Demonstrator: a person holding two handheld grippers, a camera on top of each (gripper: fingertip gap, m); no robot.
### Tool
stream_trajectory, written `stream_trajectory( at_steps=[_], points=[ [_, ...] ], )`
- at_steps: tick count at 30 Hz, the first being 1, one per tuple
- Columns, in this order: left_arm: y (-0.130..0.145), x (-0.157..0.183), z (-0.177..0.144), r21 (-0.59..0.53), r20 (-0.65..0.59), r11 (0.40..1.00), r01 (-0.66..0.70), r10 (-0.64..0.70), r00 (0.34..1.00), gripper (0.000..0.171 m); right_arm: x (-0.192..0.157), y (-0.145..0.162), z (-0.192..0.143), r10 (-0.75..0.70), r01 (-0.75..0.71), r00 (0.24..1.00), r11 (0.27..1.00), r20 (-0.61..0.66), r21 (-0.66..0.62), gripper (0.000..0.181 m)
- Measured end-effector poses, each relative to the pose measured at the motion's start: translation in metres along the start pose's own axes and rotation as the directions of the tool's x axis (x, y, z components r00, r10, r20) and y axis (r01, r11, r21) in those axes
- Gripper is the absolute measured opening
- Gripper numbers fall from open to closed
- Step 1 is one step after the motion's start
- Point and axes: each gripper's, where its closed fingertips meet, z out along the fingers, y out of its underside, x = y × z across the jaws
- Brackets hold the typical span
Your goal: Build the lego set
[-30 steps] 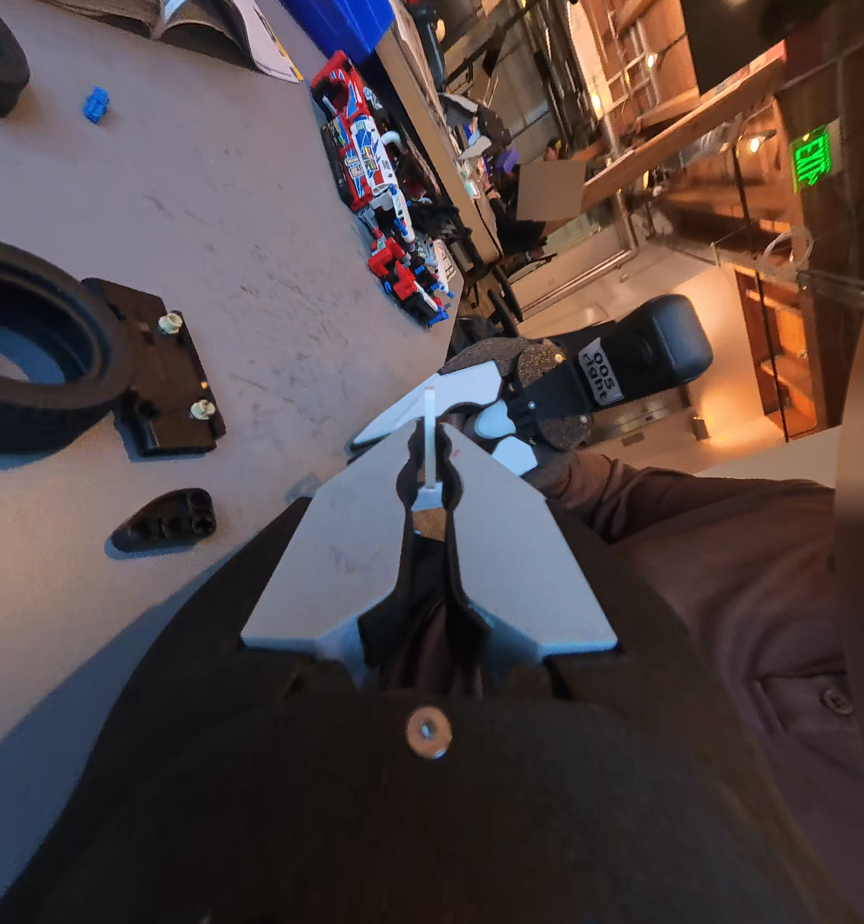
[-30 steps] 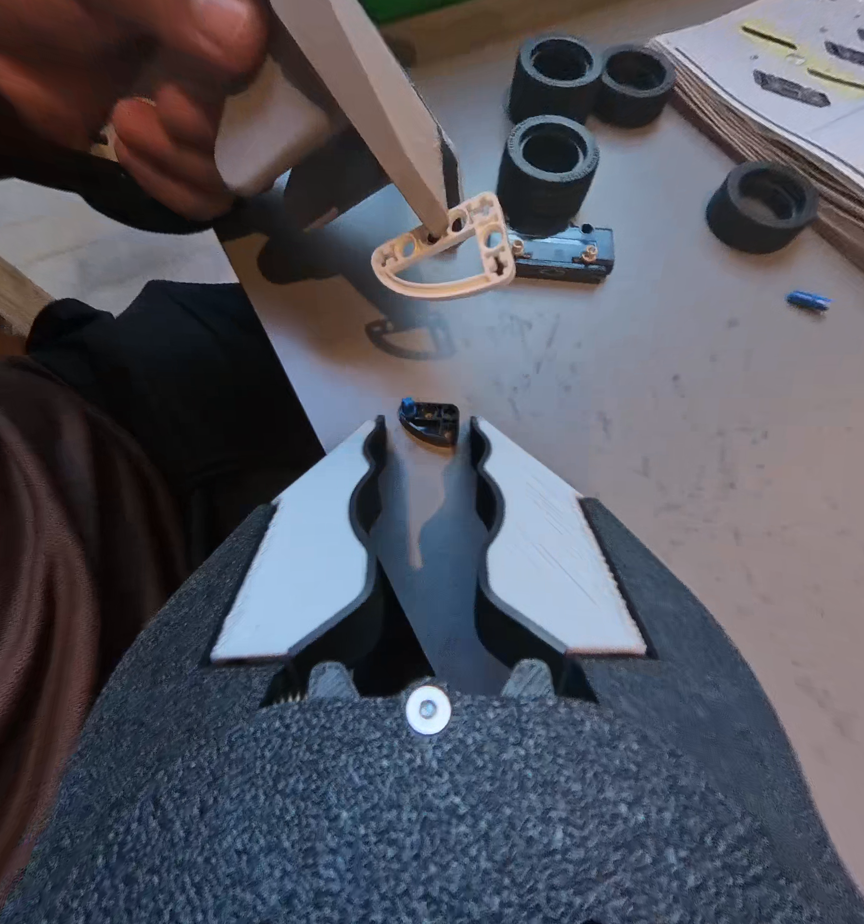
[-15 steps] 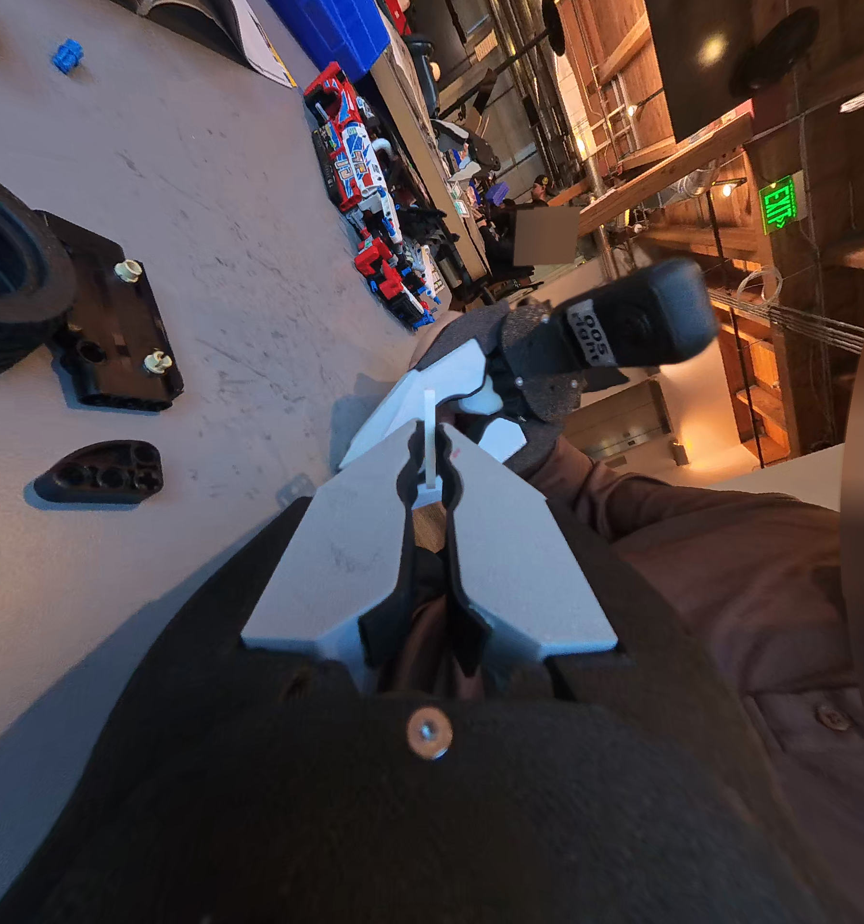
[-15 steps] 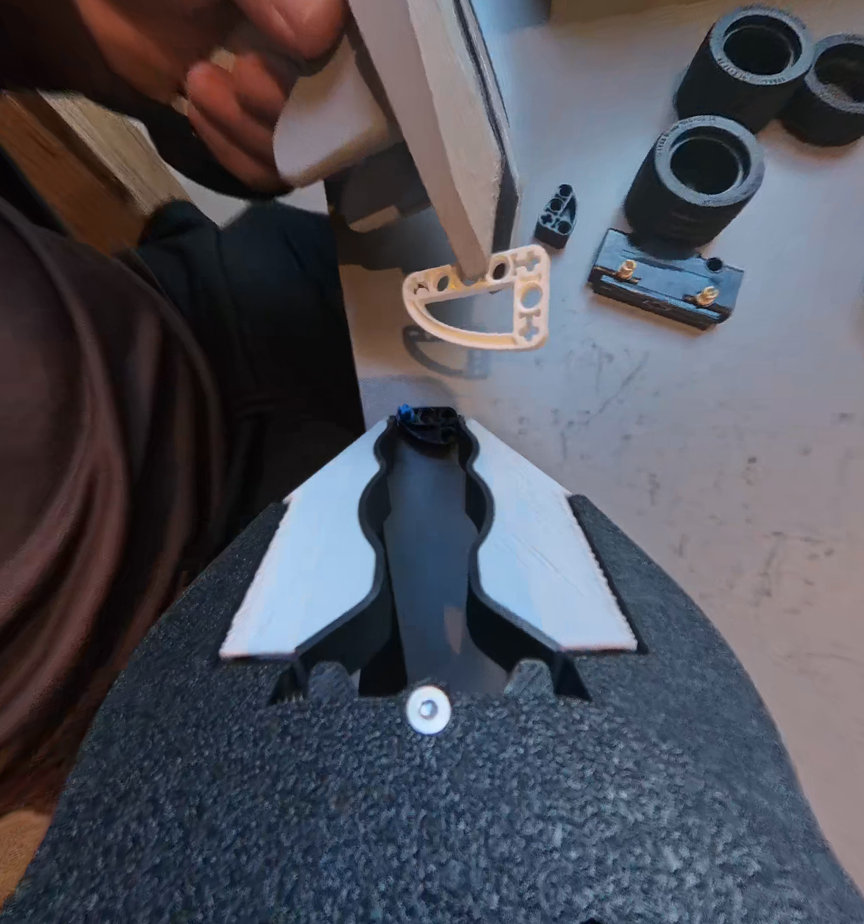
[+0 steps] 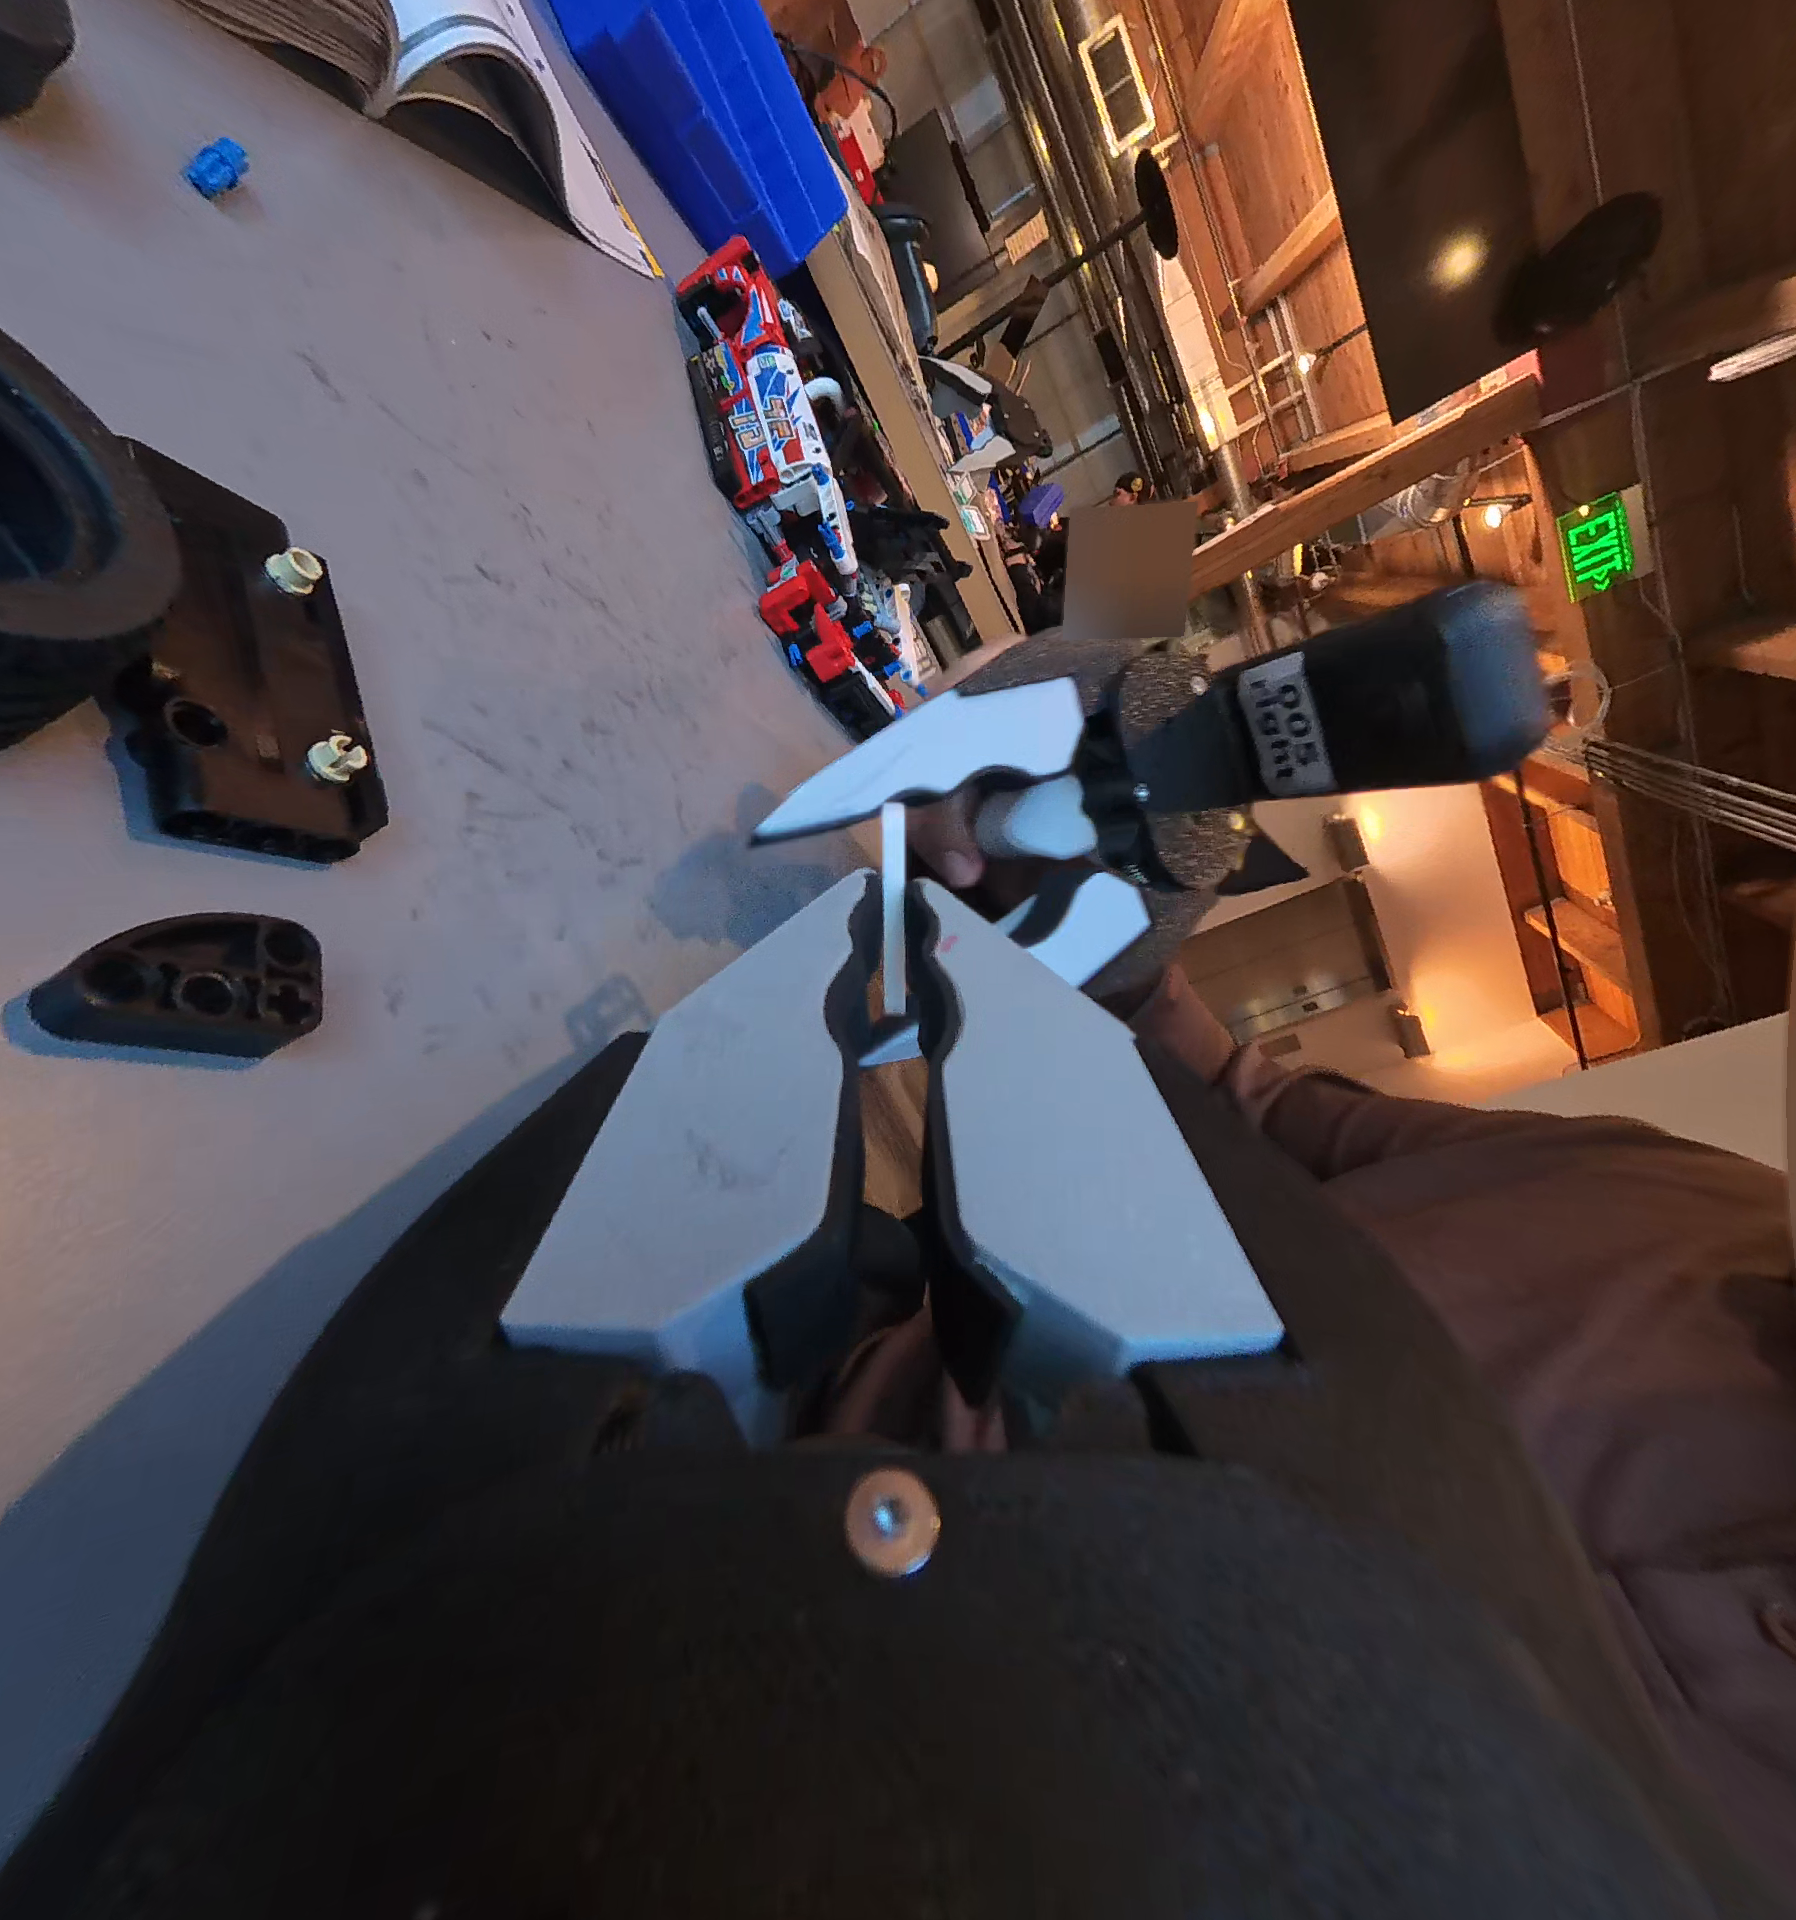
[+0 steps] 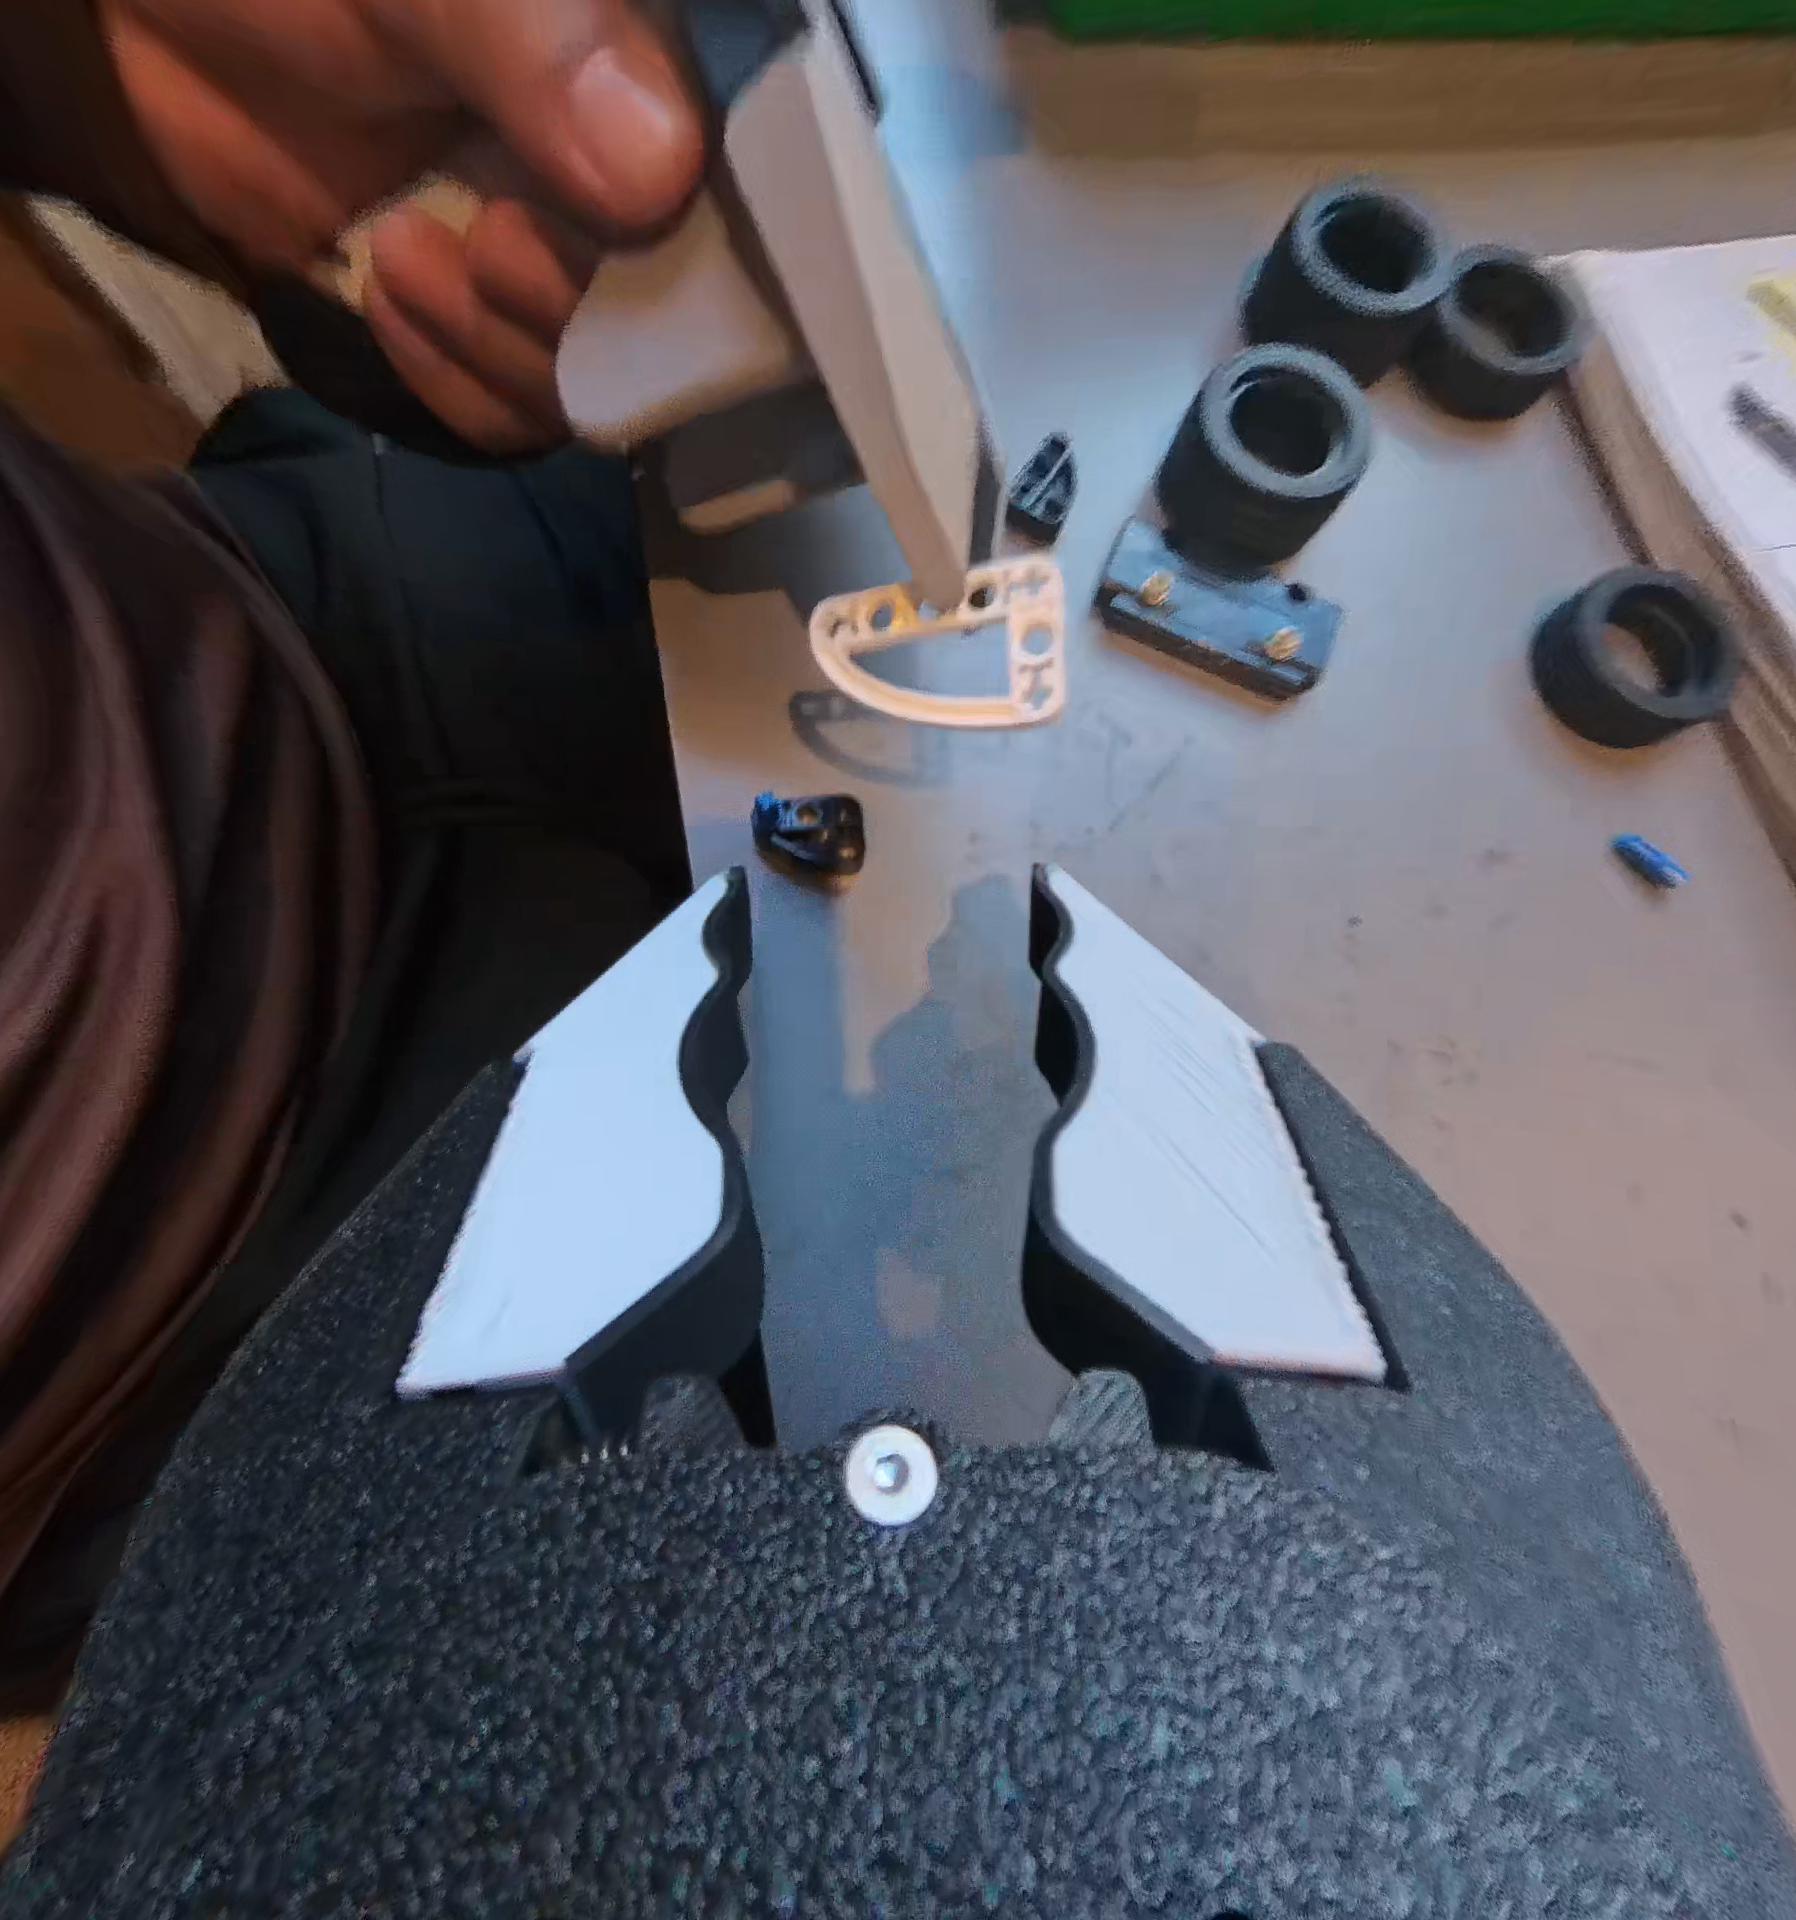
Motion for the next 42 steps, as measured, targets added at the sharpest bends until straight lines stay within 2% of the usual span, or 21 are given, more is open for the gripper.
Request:
stream_trajectory(
  at_steps=[4,8,10,12,23,26,29,31,33,35,39,42],
  points=[
    [-0.001,0.001,0.004,0.028,-0.004,0.999,0.027,-0.027,1.0,0.001,0.01,-0.032,-0.017,0.019,0.003,0.99,0.988,-0.138,0.155,0.061],
    [0.003,0.003,0.009,0.028,-0.026,0.997,0.071,-0.07,0.997,0.001,0.014,-0.037,-0.016,-0.081,0.116,0.965,0.985,-0.251,0.127,0.056],
    [0.005,0.004,0.01,0.029,-0.033,0.996,0.09,-0.089,0.996,0.001,0.007,-0.038,-0.013,-0.13,0.162,0.96,0.98,-0.25,0.112,0.047],
    [0.006,0.004,0.01,0.029,-0.044,0.993,0.111,-0.11,0.993,0.001,0.002,-0.038,-0.01,-0.15,0.179,0.96,0.979,-0.238,0.103,0.045],
    [0.016,0.002,0.011,0.005,-0.047,0.991,0.133,-0.132,0.99,0.001,-0.005,-0.032,-0.007,-0.116,0.137,0.969,0.987,-0.217,0.082,0.04],
    [0.023,0.001,0.007,-0.036,-0.026,0.997,0.062,-0.063,0.998,0.002,-0.012,-0.029,-0.003,-0.079,0.095,0.982,0.992,-0.172,0.082,0.04],
    [0.022,-0.006,-0.004,-0.099,0.084,0.984,-0.149,0.157,0.984,0.006,-0.017,-0.023,0.002,-0.056,0.064,0.988,0.997,-0.141,0.053,0.04],
    [0.017,-0.003,-0.011,-0.192,0.109,0.92,-0.343,0.367,0.924,0.008,-0.017,-0.019,0.006,-0.044,0.049,0.989,0.998,-0.139,0.033,0.04],
    [0.018,0.003,-0.013,-0.294,0.071,0.805,-0.515,0.556,0.828,0.011,-0.018,-0.018,0.009,-0.043,0.047,0.991,0.999,-0.128,0.024,0.04],
    [0.018,-0.001,-0.013,-0.37,0.028,0.685,-0.627,0.683,0.729,0.014,-0.017,-0.015,0.01,-0.061,0.063,0.989,0.998,-0.136,0.007,0.04],
    [0.034,0.002,-0.014,-0.403,-0.216,0.466,-0.788,0.788,0.577,0.018,-0.015,-0.012,0.011,-0.066,0.066,0.991,0.998,-0.115,-0.008,0.04],
    [0.042,0.002,-0.02,-0.384,-0.337,0.262,-0.885,0.853,0.399,0.019,-0.013,-0.01,0.012,-0.066,0.064,0.992,0.998,-0.111,-0.017,0.04]
  ],
)
